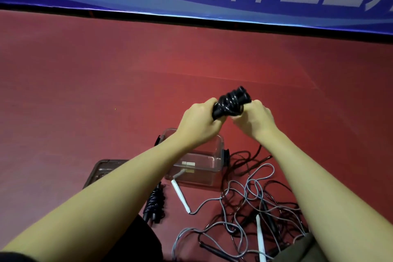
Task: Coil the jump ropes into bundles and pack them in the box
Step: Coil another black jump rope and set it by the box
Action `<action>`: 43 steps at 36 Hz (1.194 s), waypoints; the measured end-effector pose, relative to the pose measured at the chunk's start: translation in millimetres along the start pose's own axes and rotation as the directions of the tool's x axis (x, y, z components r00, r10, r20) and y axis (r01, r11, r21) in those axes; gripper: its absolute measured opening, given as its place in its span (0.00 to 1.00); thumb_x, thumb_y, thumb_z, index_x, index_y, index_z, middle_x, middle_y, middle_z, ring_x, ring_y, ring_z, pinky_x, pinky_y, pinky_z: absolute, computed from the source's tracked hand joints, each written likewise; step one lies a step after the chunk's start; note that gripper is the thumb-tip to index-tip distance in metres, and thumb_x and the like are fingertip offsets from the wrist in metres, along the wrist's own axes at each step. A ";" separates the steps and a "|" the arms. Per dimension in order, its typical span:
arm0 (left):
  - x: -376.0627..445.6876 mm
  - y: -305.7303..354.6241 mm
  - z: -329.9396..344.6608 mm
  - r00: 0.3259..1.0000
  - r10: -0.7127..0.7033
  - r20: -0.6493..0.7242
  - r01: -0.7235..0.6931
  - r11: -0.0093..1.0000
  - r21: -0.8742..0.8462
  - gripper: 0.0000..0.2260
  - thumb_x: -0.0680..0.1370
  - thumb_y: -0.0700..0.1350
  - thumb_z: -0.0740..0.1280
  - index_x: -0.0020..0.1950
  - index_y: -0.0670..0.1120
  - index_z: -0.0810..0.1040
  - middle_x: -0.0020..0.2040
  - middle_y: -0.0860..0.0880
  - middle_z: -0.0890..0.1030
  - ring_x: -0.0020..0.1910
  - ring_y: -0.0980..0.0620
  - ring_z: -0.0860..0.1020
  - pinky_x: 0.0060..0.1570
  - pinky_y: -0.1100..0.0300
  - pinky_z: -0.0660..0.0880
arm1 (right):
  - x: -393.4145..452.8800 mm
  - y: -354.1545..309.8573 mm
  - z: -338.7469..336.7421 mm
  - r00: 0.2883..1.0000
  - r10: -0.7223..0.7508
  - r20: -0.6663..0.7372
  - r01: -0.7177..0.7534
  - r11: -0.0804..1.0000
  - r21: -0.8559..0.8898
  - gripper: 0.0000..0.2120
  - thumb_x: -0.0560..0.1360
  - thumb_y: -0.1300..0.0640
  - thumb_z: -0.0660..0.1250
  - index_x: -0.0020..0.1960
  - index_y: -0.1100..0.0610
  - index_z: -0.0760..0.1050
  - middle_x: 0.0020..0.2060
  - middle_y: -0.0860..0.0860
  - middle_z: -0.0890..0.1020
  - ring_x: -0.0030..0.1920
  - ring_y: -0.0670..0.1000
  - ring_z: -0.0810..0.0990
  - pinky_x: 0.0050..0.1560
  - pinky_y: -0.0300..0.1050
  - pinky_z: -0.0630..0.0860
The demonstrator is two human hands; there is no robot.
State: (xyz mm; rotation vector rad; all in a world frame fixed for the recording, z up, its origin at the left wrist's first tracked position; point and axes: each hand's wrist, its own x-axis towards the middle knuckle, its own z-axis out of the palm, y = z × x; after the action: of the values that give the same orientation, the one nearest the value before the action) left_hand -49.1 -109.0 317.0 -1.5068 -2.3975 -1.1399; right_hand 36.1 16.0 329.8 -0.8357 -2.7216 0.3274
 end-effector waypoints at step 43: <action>0.1 -30.1 -0.6 0.944 -0.035 0.328 -0.233 0.634 0.737 0.09 0.80 0.40 0.56 0.56 0.44 0.73 0.52 0.45 0.80 0.50 0.41 0.79 0.37 0.57 0.63 | -0.9 -27.9 4.4 0.977 -0.043 -0.208 0.053 0.998 0.044 0.16 0.72 0.41 0.68 0.44 0.53 0.79 0.35 0.50 0.77 0.40 0.55 0.72 0.42 0.44 0.66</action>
State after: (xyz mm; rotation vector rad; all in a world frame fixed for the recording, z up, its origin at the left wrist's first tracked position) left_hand -73.6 -116.4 301.2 -1.5049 -2.4081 0.2331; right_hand 21.1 -7.7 333.6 -0.7448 -2.5250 0.2797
